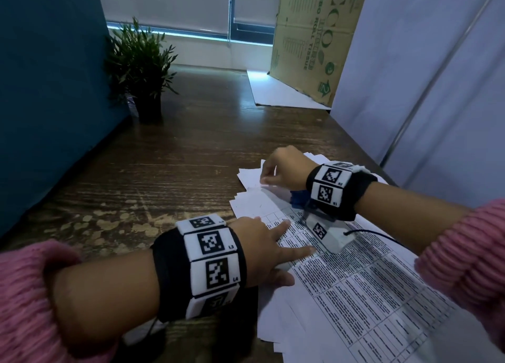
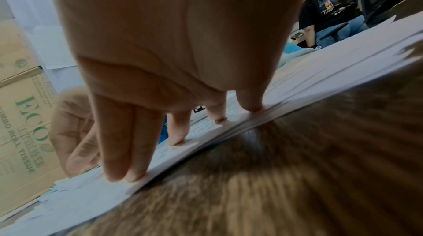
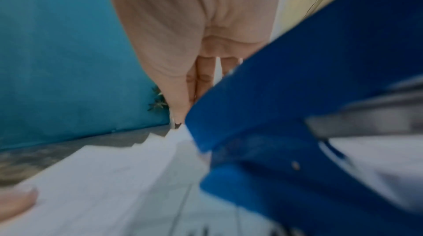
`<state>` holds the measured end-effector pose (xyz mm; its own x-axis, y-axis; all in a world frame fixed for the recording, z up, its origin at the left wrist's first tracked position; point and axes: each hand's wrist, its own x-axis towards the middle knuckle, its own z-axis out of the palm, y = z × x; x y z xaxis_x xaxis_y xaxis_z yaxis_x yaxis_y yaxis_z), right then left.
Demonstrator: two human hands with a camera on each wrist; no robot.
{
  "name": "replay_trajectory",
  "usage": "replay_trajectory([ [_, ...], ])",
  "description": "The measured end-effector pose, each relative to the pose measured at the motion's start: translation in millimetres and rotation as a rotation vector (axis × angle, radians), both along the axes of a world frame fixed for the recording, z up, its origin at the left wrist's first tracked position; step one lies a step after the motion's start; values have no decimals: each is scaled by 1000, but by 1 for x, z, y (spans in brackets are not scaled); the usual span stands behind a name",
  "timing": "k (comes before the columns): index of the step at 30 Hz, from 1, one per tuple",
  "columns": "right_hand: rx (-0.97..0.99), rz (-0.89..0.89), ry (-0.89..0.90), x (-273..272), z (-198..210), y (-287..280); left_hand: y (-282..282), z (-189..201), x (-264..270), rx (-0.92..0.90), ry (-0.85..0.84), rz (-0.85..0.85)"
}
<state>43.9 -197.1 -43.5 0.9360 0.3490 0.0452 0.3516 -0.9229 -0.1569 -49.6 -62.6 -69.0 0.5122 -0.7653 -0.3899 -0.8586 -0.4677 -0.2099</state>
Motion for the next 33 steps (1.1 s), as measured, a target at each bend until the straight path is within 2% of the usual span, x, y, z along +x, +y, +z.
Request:
replay_trajectory([
  [3,74,-31,-46,-4,6,-9,0,-1,1,1,6,6],
  [6,31,-26,-23,-7,7,-17,-1,-1,0,4,-2,4],
  [9,-40,-19,32,-1,-1,-11,-2,0,-1,11,-3,14],
  [16,6,-65,173,21,-6,5,-1,1,-2,-6,4,17],
  [22,155,-122,284,30,-10,6,-1,2,-1,-22,9,7],
  [25,166,-116,333,31,-11,7,-1,2,-1,-20,14,13],
  [33,175,-171,314,37,-14,5,-2,3,-1,-7,8,13],
])
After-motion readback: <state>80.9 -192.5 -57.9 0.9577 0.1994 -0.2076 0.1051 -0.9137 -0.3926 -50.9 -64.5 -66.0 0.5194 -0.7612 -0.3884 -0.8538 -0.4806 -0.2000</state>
